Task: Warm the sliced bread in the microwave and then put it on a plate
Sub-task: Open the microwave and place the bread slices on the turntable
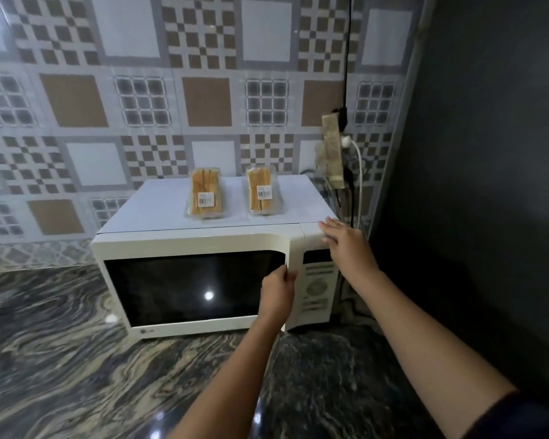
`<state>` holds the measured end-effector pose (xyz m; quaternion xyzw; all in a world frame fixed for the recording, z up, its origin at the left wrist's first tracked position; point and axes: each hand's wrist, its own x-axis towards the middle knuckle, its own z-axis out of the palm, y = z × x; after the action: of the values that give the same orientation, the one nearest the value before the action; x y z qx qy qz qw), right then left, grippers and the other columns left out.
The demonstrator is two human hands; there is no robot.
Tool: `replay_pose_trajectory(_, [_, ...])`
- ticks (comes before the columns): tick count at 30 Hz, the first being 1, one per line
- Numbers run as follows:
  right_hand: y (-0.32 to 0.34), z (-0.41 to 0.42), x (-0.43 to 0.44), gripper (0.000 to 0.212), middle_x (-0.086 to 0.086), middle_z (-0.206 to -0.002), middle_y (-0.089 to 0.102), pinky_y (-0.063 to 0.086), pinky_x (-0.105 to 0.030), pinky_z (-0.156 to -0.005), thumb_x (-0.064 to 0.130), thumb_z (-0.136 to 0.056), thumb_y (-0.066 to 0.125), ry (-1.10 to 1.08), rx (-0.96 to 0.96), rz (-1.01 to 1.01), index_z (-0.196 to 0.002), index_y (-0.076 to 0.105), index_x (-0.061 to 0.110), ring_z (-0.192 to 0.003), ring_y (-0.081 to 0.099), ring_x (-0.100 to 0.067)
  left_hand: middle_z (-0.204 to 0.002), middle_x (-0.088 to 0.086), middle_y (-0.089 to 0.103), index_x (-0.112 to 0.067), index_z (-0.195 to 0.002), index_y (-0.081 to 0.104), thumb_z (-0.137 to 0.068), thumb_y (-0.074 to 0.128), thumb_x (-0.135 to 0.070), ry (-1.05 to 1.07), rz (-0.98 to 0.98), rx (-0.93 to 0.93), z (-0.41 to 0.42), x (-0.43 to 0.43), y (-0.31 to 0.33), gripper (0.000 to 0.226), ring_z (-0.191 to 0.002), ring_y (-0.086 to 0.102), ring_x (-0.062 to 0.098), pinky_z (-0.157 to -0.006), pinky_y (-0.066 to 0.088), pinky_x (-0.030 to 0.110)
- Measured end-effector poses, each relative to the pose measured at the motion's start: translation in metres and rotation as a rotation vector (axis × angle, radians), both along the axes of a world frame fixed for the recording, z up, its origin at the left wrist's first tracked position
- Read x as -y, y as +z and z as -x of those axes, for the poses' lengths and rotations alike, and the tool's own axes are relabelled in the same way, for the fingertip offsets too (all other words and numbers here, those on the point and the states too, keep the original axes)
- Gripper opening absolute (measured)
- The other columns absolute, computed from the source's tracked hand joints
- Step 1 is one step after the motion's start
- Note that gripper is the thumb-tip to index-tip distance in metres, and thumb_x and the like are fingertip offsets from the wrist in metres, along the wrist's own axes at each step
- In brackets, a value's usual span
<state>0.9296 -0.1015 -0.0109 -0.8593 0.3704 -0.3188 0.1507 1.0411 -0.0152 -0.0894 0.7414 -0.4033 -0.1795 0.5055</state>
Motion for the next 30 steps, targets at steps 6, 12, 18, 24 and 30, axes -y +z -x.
replay_pose_trajectory(6, [-0.002, -0.003, -0.002, 0.041, -0.017, -0.144, 0.041, 0.013, -0.010, -0.106, -0.010, -0.090, 0.047, -0.019, 0.053, -0.049, -0.130, 0.051, 0.000, -0.138, 0.035, -0.022, -0.054, 0.001, 0.039, -0.016, -0.055, 0.030, -0.093, 0.051, -0.020, -0.001, 0.000, 0.015, 0.000, -0.003, 0.003, 0.043, -0.057, 0.038, 0.024, -0.054, 0.037, 0.035])
replay_pose_trajectory(12, [-0.003, -0.005, 0.000, 0.040, -0.023, -0.145, 0.036, 0.010, 0.016, -0.083, -0.018, -0.089, 0.041, -0.015, 0.103, -0.119, -0.129, 0.046, -0.010, -0.138, 0.034, -0.026, -0.055, 0.001, 0.042, -0.014, -0.059, 0.034, -0.093, 0.051, -0.021, -0.044, -0.005, 0.085, 0.006, -0.023, -0.003, 0.039, -0.058, 0.042, 0.026, -0.055, 0.037, 0.032])
replay_pose_trajectory(18, [0.000, -0.008, -0.019, 0.038, -0.017, -0.147, 0.038, 0.018, -0.025, -0.114, 0.004, -0.095, 0.043, -0.091, 0.067, -0.093, -0.133, 0.049, 0.000, -0.139, 0.032, -0.026, -0.068, 0.019, 0.054, -0.010, -0.064, 0.043, -0.094, 0.052, -0.024, -0.071, -0.031, 0.102, 0.015, -0.056, -0.004, 0.034, -0.063, 0.055, 0.031, -0.061, 0.053, 0.048])
replay_pose_trajectory(24, [0.013, 0.006, -0.080, 0.032, -0.011, -0.130, 0.057, 0.039, -0.034, -0.105, 0.024, -0.095, 0.049, 0.066, 0.166, -0.231, -0.119, 0.061, 0.007, -0.123, 0.051, -0.024, -0.083, 0.021, 0.061, -0.005, -0.077, 0.049, -0.097, 0.046, -0.022, -0.054, -0.004, 0.109, 0.037, -0.103, -0.007, 0.026, -0.079, 0.058, 0.035, -0.062, 0.043, 0.035])
replay_pose_trajectory(30, [0.012, 0.028, -0.155, 0.024, 0.000, -0.118, 0.064, 0.038, -0.010, -0.078, 0.020, -0.093, 0.054, 0.389, 0.170, -0.216, -0.112, 0.066, 0.013, -0.101, 0.052, -0.005, -0.080, -0.006, 0.041, -0.018, -0.084, 0.034, -0.100, 0.035, -0.025, 0.048, -0.006, 0.097, 0.076, -0.164, -0.012, 0.017, -0.076, 0.042, 0.014, -0.067, 0.031, 0.029])
